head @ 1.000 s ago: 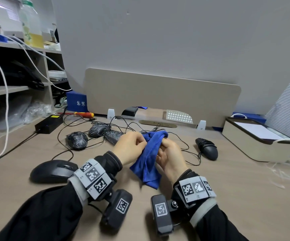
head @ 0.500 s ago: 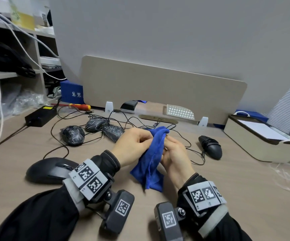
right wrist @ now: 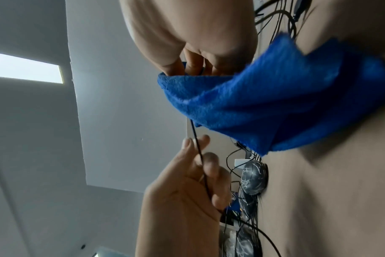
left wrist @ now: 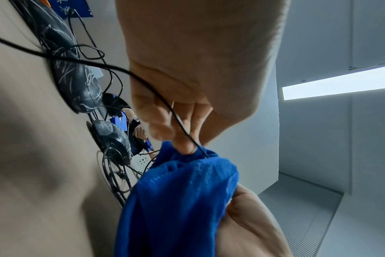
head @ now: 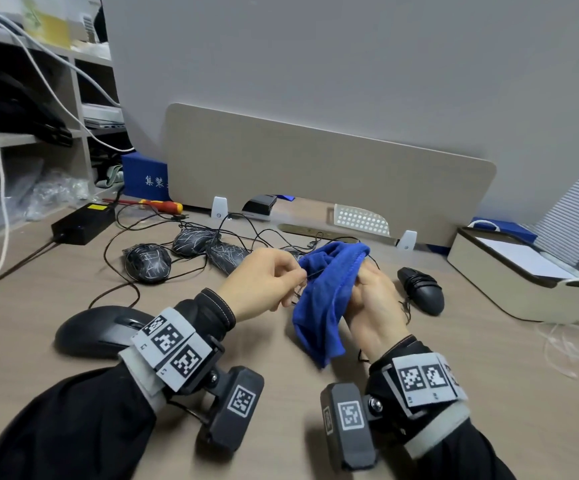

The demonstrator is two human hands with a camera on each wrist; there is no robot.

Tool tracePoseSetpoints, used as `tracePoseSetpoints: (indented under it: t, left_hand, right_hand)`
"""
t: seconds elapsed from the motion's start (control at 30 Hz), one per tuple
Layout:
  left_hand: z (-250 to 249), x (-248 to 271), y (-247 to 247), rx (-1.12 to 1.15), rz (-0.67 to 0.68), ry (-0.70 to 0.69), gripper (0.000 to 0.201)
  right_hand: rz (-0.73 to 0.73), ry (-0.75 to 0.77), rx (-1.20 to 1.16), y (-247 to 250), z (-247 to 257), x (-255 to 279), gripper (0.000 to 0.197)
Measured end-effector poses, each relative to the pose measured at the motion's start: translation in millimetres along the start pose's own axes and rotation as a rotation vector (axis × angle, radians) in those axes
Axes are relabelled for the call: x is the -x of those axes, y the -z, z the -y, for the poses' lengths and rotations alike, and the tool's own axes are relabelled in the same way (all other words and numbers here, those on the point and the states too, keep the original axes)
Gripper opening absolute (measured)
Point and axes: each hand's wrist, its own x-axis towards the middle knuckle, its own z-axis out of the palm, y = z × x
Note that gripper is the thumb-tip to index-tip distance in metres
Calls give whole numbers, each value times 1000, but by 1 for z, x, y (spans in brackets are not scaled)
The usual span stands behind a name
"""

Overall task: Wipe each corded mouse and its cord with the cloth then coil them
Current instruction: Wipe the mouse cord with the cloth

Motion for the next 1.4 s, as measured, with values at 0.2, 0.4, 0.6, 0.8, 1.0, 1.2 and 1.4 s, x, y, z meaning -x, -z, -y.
tracePoseSetpoints:
  t: [0.2, 0.4, 0.6, 0.8, 1.0, 1.2, 1.4]
  left_hand:
    - [7, -4, -2, 10, -127, -66, 17]
    - [14, -7, -3, -74, -159, -124, 15]
    - [8, -5, -1, -214, -132, -166, 19]
    - [15, -8, 15, -320, -206, -96, 18]
    - [7, -4, 8, -181, -83, -53, 37]
    - [4, -4, -3, -107, -136, -170, 21]
    - [4, -2, 1, -201, -169, -92, 23]
  right_hand:
    - [141, -106, 55, -2, -3, 8, 32]
    - [188, -86, 181, -7, -7, 12, 29]
    - [9, -25, 156, -1, -5, 3, 28]
    - [-145, -42, -144, 19, 16, -12, 19]
    - [-35, -52, 74, 3, 3, 1, 23]
    - [6, -56, 165, -2, -6, 4, 21]
    - [-154, -16, 67, 8, 4, -5, 19]
